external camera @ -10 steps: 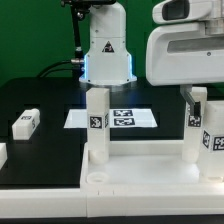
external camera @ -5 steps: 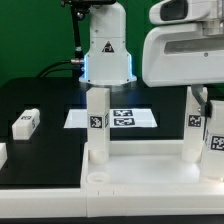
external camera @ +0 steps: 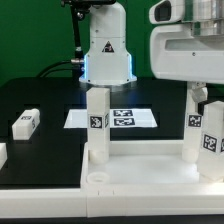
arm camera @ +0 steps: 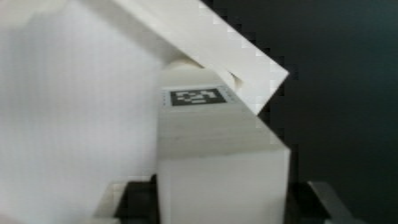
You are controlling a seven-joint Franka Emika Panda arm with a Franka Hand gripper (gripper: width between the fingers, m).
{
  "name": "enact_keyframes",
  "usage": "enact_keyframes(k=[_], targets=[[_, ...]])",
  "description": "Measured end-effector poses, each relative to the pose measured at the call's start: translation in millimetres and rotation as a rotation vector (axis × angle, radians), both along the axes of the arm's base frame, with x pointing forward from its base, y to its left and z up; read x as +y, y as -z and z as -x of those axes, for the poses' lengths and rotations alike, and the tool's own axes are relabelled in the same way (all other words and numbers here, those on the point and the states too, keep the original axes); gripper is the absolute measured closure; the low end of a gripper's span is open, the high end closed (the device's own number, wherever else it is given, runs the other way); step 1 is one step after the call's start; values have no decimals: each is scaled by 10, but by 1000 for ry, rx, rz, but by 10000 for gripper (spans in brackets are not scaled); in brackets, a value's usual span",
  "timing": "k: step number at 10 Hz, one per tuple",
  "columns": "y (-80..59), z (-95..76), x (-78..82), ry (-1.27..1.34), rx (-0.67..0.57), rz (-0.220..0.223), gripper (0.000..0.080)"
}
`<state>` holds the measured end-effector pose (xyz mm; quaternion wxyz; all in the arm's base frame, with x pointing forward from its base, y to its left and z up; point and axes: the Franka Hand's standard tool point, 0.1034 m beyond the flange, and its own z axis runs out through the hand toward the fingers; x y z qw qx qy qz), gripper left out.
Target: Assemble desk
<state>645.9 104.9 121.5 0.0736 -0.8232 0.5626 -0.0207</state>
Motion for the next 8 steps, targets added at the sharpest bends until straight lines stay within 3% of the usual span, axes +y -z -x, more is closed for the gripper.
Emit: enact_keyframes(k=[1,5,6,7,8], targets=[[3,0,-51,133,13,-37,505],[3,22,-5,250,42,-52,505],[0,20,-7,205,36,-46,429],[-15,11,-13,19,13,-25,280],[-21,4,3,-197,-15,2,280]])
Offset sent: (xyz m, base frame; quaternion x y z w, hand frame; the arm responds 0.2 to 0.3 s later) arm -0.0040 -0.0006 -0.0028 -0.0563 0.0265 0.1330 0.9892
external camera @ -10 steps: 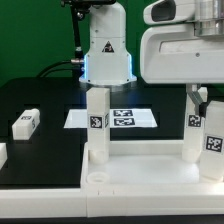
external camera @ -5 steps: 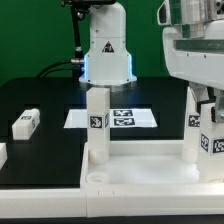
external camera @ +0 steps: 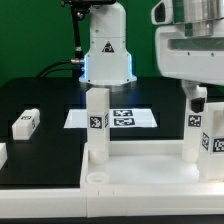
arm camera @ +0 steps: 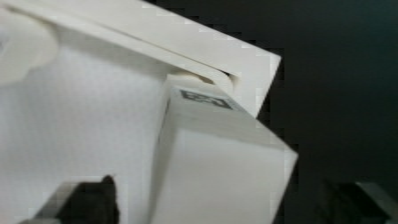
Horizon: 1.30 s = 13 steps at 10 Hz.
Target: Assemble desk
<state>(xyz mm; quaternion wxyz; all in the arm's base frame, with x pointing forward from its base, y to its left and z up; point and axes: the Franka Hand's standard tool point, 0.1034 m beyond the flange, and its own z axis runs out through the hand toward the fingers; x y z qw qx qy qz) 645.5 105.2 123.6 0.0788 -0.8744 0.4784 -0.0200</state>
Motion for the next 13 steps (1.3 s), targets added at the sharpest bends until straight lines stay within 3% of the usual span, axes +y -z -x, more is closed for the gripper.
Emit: enact_keyframes(k=[1,4,5,6,7,9,10,11,12,13], targets=[[10,7,23,-157,-17,15,178],[10,4,0,-278,-31,33,151],[9,4,-3,-389,-42,55,151],[-7,-9,33,-611,-63,127,150],[-3,-7,89,-803,-76,167,150],[16,1,98,-960,-86,182,150],[17,2,99,-919,-82,178,288],[17,1,96,-919,-82,179,288],[17,2,101,-853,-78,169,425],[19,2,87,-752,-68,160,514]])
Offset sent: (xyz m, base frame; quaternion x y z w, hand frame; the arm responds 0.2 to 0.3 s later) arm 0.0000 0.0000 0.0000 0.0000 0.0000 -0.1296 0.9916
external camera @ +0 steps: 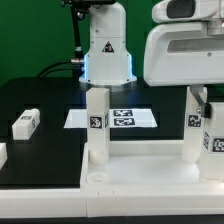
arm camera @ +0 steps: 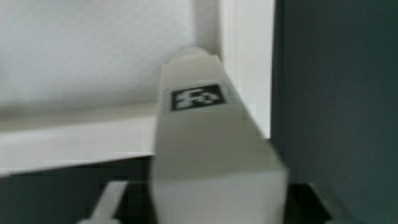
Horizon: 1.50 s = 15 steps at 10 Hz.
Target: Assemble desk
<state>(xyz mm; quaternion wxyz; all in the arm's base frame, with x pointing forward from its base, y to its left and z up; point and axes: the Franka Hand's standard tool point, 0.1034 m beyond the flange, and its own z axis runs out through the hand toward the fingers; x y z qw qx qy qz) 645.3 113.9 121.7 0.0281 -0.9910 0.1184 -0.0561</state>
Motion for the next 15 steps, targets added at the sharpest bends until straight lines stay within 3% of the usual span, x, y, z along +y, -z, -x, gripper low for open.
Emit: enact_keyframes(k=[3,5,10,12,13,15], targets=[[11,26,-29,488,17,-45,514],[20,32,-120,923,54,-133,514],[24,48,-127,1232,81,-172,512],[36,63,-56,1679,113,-274,512],[35,68,-21,1690,101,-292,512],[38,75,-19,1571,94,-270,511]])
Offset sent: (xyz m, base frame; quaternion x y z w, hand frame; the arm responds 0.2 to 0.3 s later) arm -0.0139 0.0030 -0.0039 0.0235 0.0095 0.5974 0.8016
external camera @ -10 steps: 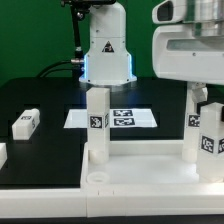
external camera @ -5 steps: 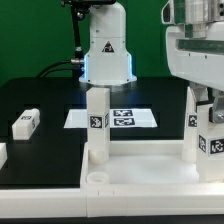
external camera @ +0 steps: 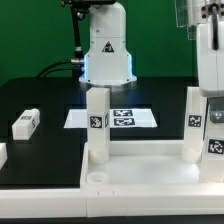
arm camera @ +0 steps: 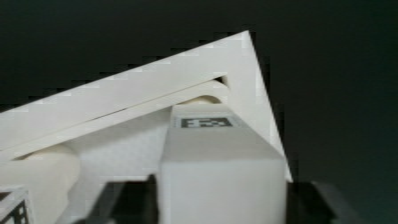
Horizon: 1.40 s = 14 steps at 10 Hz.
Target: Assemble desk
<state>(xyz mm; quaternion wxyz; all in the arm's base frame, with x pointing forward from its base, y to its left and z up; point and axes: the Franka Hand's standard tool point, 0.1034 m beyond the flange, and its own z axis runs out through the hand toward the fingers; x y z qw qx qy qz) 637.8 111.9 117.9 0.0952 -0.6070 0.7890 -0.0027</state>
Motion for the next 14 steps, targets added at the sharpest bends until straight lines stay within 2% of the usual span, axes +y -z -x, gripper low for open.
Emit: enact_keyframes(k=[1,2,3,4,6,7,8,9,10,12,13,14], targets=[[0,-4,9,-217,-27,43,343],[6,-30,28,-421,-66,81,343],[20,-35,31,-523,-82,98,191],[18,-37,25,-547,-83,104,162],[19,-38,18,-695,-98,131,152],[7,-50,-2,-852,-108,167,152],[-22,-86,-48,-1112,-126,223,151],[-15,-90,-85,-1323,-132,245,151],[11,-86,-97,-1408,-132,257,151],[18,-81,-86,-1406,-132,268,151],[19,-81,-89,-1389,-130,265,250],[20,-81,-88,-1373,-129,262,250]])
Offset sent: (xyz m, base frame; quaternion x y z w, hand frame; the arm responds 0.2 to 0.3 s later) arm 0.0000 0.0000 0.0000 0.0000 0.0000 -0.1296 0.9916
